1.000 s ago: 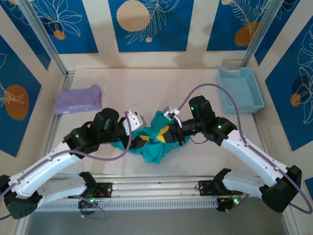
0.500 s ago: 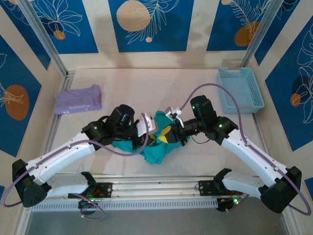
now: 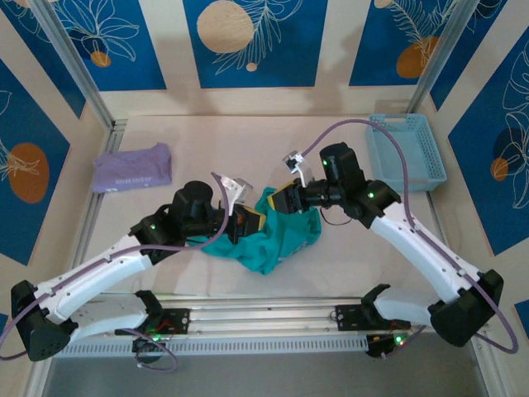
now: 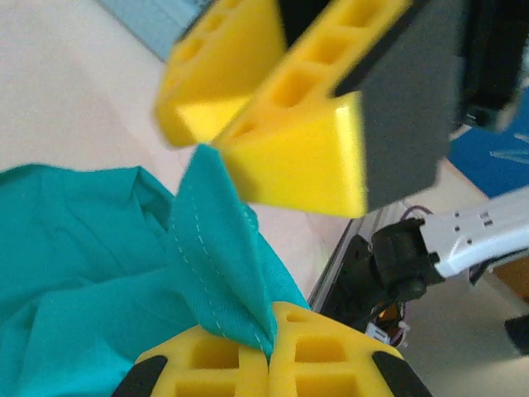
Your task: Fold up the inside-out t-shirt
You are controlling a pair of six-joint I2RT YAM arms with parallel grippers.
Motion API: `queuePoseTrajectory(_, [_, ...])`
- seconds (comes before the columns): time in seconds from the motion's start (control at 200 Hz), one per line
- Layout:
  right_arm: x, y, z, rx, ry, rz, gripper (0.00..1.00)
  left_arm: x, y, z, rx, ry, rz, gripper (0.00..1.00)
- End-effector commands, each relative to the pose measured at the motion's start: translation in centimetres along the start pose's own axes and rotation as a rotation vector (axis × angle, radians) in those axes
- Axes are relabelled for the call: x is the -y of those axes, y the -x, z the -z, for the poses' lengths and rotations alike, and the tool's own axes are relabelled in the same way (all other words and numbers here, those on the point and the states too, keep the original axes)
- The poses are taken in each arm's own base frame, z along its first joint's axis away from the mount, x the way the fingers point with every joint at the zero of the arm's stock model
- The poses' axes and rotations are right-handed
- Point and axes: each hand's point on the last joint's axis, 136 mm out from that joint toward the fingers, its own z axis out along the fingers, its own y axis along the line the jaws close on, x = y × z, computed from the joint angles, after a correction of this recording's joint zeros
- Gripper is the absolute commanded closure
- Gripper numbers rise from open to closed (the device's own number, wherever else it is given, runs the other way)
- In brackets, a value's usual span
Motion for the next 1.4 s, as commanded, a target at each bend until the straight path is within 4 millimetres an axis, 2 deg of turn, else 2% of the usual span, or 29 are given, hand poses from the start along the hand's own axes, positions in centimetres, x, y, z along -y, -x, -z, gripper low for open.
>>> queuePoseTrajectory(0.0, [0.6,-1.6,2.2,0.044,-0.153,-0.065,0.52,-0.3,1.6,0.1,0.087,0.022,0.110,1.00])
queuePoseTrajectory(0.135, [-0.6,-4.1,2.3,0.051,-0.136,-0.091,0.51,-0.5,1.6,0.0,0.093,0.035,0.105,1.00])
queuePoseTrajectory(0.27, [-1.2,-5.9,0.6,0.033,-0.081,-0.118,0.50,-0.6,1.6,0.1,0.093,0.040,0.098,1.00])
queuePoseTrajectory(0.365, [-0.9,-6.4,-0.5,0.022,-0.073,-0.134,0.51,-0.6,1.7,0.2,0.096,0.041,0.093,1.00])
queuePoseTrajectory(0.425, [-0.8,-6.5,-1.0,0.021,-0.064,-0.133,0.61,-0.6,1.6,0.3,0.097,0.047,0.090,1.00])
queuePoseTrajectory(0.535, [-1.3,-6.0,-1.3,0.052,-0.009,-0.118,0.86,-0.8,1.7,0.7,0.106,0.061,0.081,1.00])
queuePoseTrajectory(0.655, [-2.8,-4.6,-0.3,0.139,0.124,-0.082,0.96,-1.5,1.4,1.2,0.115,0.099,0.076,1.00])
queuePoseTrajectory(0.85, [-4.9,-3.6,1.1,0.227,0.338,-0.027,0.97,-2.0,1.2,1.6,0.124,0.094,0.098,1.00])
queuePoseTrajectory(1.07, [-6.3,-3.4,1.2,0.243,0.441,0.042,0.96,-2.4,0.8,1.6,0.117,0.067,0.137,1.00])
queuePoseTrajectory(1.195, [-6.2,-3.4,0.8,0.243,0.448,0.038,0.92,-2.6,0.7,1.6,0.121,0.062,0.145,1.00])
queuePoseTrajectory(1.395, [-4.5,-3.5,-1.0,0.200,0.372,-0.039,0.88,-2.0,0.7,1.7,0.125,0.022,0.140,1.00])
